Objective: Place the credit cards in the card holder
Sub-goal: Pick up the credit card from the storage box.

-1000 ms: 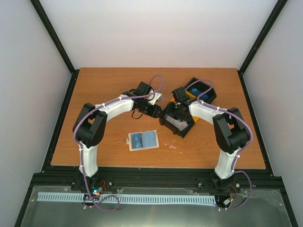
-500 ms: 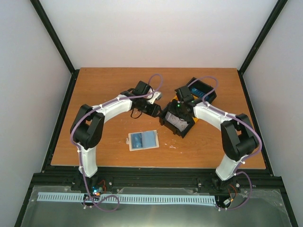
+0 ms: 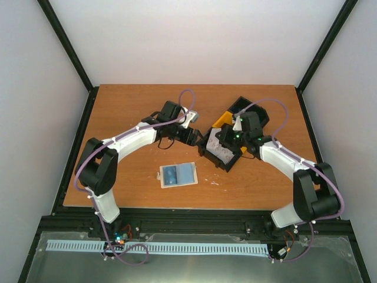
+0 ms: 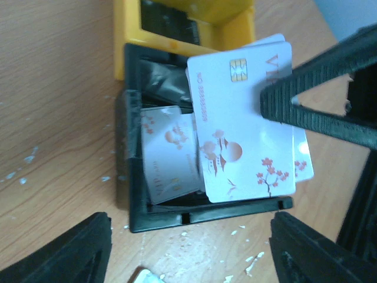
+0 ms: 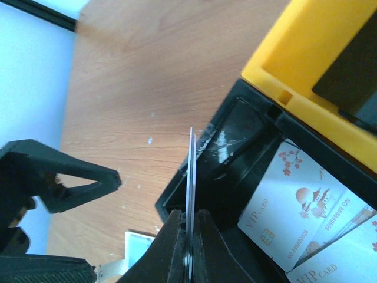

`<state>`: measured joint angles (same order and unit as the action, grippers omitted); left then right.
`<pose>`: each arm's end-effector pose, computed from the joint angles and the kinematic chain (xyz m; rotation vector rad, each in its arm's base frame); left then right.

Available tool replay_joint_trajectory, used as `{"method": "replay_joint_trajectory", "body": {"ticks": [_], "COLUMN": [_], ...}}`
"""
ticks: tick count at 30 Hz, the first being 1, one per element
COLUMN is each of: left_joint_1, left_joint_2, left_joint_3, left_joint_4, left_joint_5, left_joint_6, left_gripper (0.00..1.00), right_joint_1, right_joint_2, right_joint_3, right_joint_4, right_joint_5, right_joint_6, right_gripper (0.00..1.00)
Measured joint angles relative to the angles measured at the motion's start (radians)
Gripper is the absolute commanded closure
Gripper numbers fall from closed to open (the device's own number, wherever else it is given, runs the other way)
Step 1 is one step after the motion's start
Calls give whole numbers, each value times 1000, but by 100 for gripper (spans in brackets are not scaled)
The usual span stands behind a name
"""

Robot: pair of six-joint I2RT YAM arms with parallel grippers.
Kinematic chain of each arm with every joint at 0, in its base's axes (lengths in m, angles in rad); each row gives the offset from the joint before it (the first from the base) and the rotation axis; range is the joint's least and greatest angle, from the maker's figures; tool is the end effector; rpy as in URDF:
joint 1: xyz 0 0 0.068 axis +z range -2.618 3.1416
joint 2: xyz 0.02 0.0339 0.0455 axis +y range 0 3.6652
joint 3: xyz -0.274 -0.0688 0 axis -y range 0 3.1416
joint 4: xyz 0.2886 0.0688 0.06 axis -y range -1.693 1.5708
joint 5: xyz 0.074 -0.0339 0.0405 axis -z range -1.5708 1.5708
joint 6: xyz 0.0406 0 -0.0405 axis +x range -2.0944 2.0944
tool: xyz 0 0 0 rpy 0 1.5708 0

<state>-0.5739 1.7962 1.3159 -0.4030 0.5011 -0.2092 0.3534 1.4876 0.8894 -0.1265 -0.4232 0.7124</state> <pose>0.3543 -0.2523 0.2157 0.6874 2.4483 -0.9450 0.3251 0.1377 0.2000 0.2025 2.4322 1.0051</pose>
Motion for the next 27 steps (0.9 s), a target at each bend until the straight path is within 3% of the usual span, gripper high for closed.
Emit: {"method": "replay_joint_trajectory", "body": {"ticks": [12, 24, 27], "left_joint_1": [30, 37, 37], "left_joint_2": [-30, 90, 92], "left_joint_3": [-35, 48, 52], "left_joint_4": [135, 202, 244], "left_joint_5": [214, 413, 469], "left_joint_6": [-130, -301, -338], "left_gripper": [21, 30, 38], "right_joint_1": [-103, -182, -182], "right_joint_2": [-103, -127, -127], "right_joint_3": [-175, -225, -225], "right_joint_4": [278, 548, 591], "right_joint_5": [-194, -402, -452], "right_joint_6": [-45, 50, 74], "right_gripper": [97, 97, 97]}}
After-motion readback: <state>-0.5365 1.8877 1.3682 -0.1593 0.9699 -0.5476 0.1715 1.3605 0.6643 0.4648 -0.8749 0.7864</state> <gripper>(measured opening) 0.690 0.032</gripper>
